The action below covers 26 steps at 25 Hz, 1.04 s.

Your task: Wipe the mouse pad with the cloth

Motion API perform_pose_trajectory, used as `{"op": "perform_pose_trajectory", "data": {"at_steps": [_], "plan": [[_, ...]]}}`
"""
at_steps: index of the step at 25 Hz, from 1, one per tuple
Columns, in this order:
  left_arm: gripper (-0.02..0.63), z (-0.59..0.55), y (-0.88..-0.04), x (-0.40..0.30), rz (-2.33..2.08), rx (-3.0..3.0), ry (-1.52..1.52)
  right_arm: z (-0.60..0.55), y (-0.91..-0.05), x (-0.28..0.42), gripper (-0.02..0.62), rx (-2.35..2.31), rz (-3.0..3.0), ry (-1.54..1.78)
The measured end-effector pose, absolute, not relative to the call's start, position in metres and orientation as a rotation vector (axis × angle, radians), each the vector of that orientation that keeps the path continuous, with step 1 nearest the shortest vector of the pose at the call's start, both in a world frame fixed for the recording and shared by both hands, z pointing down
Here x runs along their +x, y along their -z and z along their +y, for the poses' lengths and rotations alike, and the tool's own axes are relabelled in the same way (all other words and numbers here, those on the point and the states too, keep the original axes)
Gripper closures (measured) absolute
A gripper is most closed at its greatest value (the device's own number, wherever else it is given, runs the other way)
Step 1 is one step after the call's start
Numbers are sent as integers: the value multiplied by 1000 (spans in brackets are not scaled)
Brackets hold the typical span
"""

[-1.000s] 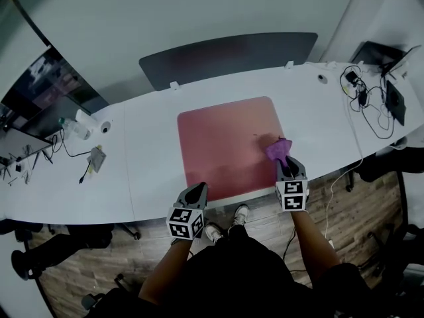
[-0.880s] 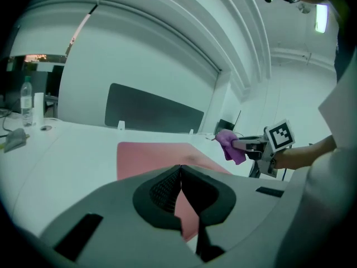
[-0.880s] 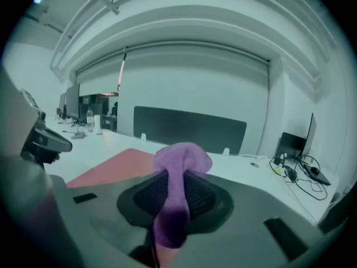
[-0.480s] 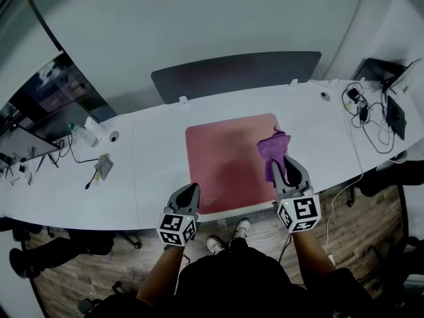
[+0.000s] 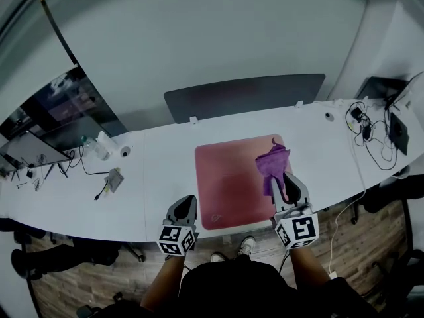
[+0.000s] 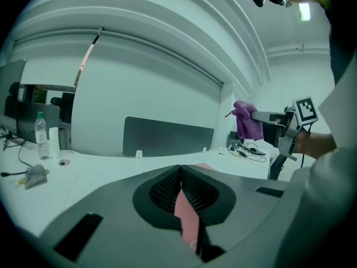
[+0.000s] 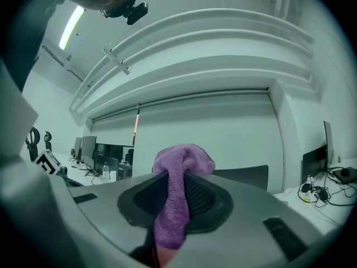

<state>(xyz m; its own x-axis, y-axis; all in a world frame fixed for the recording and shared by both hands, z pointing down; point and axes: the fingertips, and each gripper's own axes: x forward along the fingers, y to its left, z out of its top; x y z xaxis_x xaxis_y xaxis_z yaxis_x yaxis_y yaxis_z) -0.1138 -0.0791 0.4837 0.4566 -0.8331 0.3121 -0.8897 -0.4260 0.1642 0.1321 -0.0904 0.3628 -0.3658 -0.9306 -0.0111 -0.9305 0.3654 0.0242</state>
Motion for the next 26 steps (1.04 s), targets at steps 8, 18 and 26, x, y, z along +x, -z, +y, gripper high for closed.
{"op": "perform_pose_trajectory", "data": {"at_steps": [8, 18, 26], "plan": [[584, -90, -470, -114, -1508, 2425, -247, -95, -356, 128, 509, 1759, -2625, 54], [584, -91, -450, -115, -1553, 2439, -197, -97, -362, 122, 508, 1740, -2629, 25], [584, -97, -434, -106, -1554, 2467, -156, -98, -367, 121, 509, 1721, -2612, 23]]}}
